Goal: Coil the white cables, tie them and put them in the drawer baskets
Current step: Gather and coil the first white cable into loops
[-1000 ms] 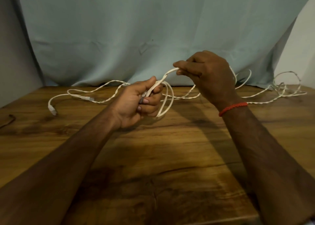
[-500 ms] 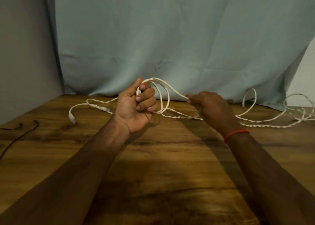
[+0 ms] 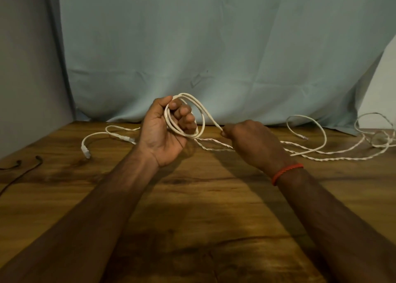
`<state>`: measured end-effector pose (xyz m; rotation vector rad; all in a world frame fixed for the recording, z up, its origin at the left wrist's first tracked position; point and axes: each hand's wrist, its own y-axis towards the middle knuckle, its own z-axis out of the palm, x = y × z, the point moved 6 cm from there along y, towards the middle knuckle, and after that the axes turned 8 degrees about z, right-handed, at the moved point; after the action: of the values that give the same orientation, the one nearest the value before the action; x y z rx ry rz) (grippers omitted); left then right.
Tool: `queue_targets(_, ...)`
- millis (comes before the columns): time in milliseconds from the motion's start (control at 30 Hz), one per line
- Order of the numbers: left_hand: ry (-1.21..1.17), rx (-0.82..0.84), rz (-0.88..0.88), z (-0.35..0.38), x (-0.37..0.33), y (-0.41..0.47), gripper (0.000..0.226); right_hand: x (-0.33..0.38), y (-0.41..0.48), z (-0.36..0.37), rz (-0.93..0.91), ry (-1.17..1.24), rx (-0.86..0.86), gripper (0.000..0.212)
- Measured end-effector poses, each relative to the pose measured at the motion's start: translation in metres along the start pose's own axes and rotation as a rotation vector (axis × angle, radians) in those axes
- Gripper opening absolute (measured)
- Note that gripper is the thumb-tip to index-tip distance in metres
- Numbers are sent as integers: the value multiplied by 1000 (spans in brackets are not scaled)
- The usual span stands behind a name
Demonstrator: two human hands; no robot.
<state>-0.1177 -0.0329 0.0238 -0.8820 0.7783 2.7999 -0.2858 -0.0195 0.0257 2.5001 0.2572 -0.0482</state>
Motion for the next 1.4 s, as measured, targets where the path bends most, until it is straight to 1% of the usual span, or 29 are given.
queue_targets(133,19,20,14,11,6,-3,43,24,-7,6,-127,-79,115,23)
queue_targets(300,209,72,30,13,8,0,32,52,-15,1,-276,-94,147,26)
queue_targets(367,354,76,73,15,10,0,33,60,-19,-2,-323,-92,153,23)
queue_targets(467,635,64,192,15,13,-1,32,64,-21,-10,-347,-52,139,22)
queue_targets(567,1016,163,282,14,20,-3,36,64,-24,-20,-350,122,198,27)
queue_targets(600,1110,215,315,14,22,-4,31,66,-25,-24,-354,177,225,28)
queue_targets(633,1175,263,352,15,22,-6,22,66,-25,-28,-360,206,241,27)
queue_targets(700,1297,320,420,17,19,-8,27,62,-24,-36,-356,246,270,26)
queue_targets(767,1380,355,433,19,18,-10,27,52,-21,-45,-322,339,286,29)
queue_targets(833,1444,391,450,24,19,-12,31,41,-17,-54,-301,421,267,31)
queue_targets(900,1463,400,470,28,19,-13,32,34,-16,-61,-297,431,218,30)
queue_targets(1000,1459,422,435,27,21,-13,30,30,-19,-72,-308,327,61,19)
queue_targets(1033,1485,436,402,24,23,-12,29,29,-20,-74,-310,282,25,20)
queue_targets(1100,1544,444,342,17,25,-11,28,23,-20,-76,-291,171,15,31)
queue_targets(1133,1546,425,325,14,24,-11,29,16,-19,-78,-270,135,7,35)
queue_targets(1200,1480,345,305,7,19,-11,32,-6,-15,-86,-218,134,-80,37)
queue_targets(1233,1425,292,287,3,16,-11,34,-17,-15,-91,-195,186,-131,36)
queue_targets(1267,1369,244,263,0,16,-9,36,-26,-16,-94,-185,317,-156,34)
queue_targets(1333,1229,174,199,-6,19,-7,40,-35,-16,-96,-185,730,-145,32)
queue_targets(1367,1142,154,163,-8,23,-6,43,-36,-16,-96,-178,896,-138,30)
queue_targets(1400,1053,142,129,-8,26,-6,45,-36,-16,-95,-168,1002,-146,31)
